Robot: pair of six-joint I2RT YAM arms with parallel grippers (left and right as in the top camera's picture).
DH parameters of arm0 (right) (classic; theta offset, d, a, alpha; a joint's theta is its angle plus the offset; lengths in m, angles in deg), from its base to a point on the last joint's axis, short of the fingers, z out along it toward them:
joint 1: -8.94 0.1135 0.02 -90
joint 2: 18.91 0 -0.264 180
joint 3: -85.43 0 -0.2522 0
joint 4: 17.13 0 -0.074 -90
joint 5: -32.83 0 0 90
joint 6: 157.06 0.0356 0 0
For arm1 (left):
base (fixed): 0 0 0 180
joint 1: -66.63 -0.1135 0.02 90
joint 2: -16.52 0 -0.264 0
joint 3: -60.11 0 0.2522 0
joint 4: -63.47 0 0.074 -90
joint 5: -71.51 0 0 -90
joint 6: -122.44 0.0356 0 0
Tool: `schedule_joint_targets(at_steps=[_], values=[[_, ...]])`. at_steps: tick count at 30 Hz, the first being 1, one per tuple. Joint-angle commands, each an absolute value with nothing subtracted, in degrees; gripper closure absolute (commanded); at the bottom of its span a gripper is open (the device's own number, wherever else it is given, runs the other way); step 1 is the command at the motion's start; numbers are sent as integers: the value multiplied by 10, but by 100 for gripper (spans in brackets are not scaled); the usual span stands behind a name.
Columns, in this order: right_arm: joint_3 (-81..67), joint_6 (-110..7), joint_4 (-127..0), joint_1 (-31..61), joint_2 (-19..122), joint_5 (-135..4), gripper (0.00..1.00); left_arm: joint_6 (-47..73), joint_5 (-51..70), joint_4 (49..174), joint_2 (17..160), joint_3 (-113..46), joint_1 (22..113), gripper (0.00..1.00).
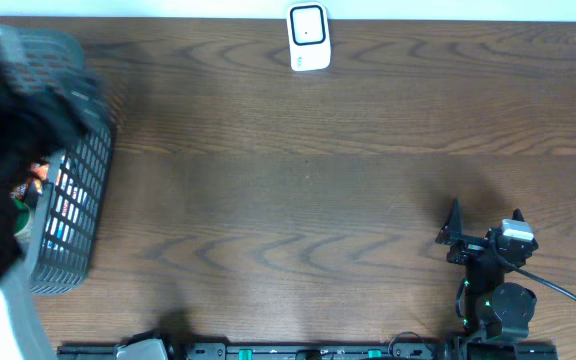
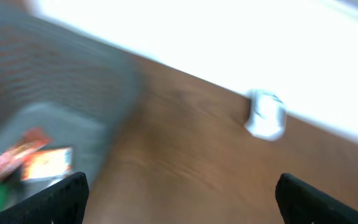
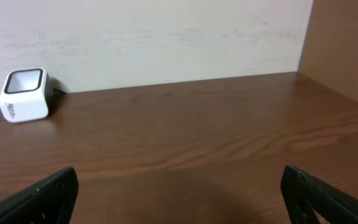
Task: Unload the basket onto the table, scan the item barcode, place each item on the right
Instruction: 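Reach the left gripper into the basket and grasp the green-capped bottle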
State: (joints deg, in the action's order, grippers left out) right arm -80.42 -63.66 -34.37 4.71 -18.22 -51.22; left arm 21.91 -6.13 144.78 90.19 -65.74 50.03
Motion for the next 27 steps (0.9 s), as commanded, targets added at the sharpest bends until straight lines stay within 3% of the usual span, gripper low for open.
schedule_joint_targets(at_steps=[1, 7, 12, 27], values=[[-805, -643, -346, 46, -185, -513, 1, 112, -132, 1476, 956, -691, 414, 4], [-805, -643, -346, 46, -185, -513, 1, 34, -132, 1551, 1031, -690, 264, 4], [-805, -643, -346, 46, -185, -513, 1, 17, -132, 1582, 1087, -678, 192, 5], [-805, -643, -346, 46, -185, -513, 1, 4, -196, 1394, 1105, -432, 172, 4]])
